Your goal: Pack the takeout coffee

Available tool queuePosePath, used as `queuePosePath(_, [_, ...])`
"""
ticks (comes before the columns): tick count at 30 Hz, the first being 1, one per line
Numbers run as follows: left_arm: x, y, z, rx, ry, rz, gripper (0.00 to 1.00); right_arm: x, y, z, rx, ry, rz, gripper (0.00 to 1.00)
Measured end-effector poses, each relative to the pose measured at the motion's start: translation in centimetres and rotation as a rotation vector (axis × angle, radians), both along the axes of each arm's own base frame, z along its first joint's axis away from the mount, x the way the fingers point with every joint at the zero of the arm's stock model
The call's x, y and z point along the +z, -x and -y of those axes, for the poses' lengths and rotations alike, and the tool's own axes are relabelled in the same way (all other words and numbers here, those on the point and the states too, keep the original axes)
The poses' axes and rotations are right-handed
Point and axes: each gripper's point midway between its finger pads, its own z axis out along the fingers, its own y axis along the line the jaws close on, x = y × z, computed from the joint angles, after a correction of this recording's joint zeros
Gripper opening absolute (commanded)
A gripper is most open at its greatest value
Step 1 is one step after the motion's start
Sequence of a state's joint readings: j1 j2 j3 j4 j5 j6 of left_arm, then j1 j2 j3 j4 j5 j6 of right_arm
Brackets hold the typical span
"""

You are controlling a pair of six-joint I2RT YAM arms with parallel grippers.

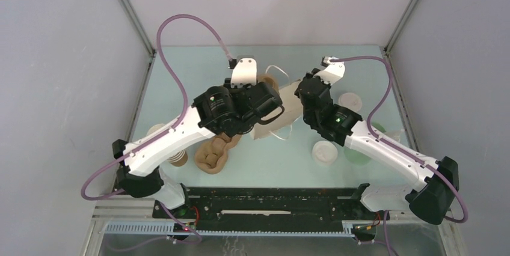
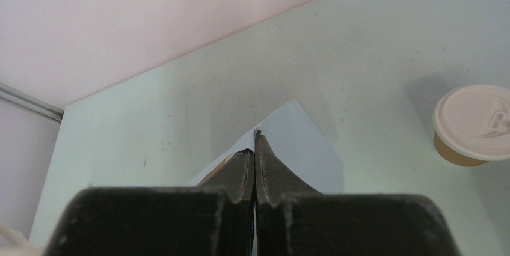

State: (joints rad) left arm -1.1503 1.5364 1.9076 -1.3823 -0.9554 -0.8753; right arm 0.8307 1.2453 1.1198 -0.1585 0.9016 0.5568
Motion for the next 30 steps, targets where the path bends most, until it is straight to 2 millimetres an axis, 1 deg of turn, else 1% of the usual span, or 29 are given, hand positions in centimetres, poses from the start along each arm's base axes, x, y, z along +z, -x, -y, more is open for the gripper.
queuePosePath(4, [-0.6, 0.7, 0.7, -0.024, 0.016, -0.017, 0.00, 0.1, -0.1, 0.3, -0.018, -0.009, 0.003, 0.00])
queuePosePath(7, [-0.7, 1.5, 0.3, -0.053, 0.063, -0.021, 0.00, 0.0, -0.4, 0.7, -0.022, -0.010, 0.001, 0.00])
queuePosePath(9, [-0.3, 2.2, -0.7, -0.081, 0.109, -0.015, 0.01, -0.1, -0.6, 0.9, -0.019, -0.012, -0.003, 0.00])
queuePosePath(11, [0.6, 2.9, -1.8, -0.104, 0.161, 0.003, 0.01, -0.2, -0.9, 1.1, -0.015, -0.013, -0.012, 0.00])
queuePosePath(14, [3.1, 3.8, -3.8, -0.134, 0.262, 0.058, 0.02, -1.0, -1.3, 2.1, -0.025, 0.001, -0.043, 0.00])
queuePosePath(16, [4.6, 4.1, -5.2, -0.147, 0.327, 0.087, 0.02, -1.6, -1.1, 2.7, -0.033, 0.019, -0.078, 0.00])
queuePosePath(18, [5.3, 4.0, -6.0, -0.153, 0.363, 0.098, 0.01, -1.8, -0.8, 3.0, -0.034, 0.035, -0.118, 0.00])
queuePosePath(20, [5.8, 4.1, -6.6, -0.176, 0.393, 0.098, 0.01, -1.2, -0.6, 2.8, -0.027, 0.037, -0.145, 0.00])
queuePosePath(22, [6.2, 4.1, -6.3, -0.209, 0.412, 0.096, 0.01, -0.5, -0.4, 2.4, -0.023, 0.029, -0.152, 0.00])
queuePosePath(24, [6.0, 4.5, -5.0, -0.271, 0.417, 0.066, 0.00, -0.2, -0.2, 2.2, -0.017, 0.025, -0.160, 0.01])
queuePosePath(26, [5.2, 4.6, -3.6, -0.314, 0.406, 0.022, 0.00, -0.4, 0.2, 2.0, -0.012, 0.026, -0.174, 0.01])
queuePosePath(30, [2.8, 5.0, -0.1, -0.390, 0.366, -0.083, 0.00, -1.2, 0.7, 1.4, -0.003, 0.044, -0.202, 0.01])
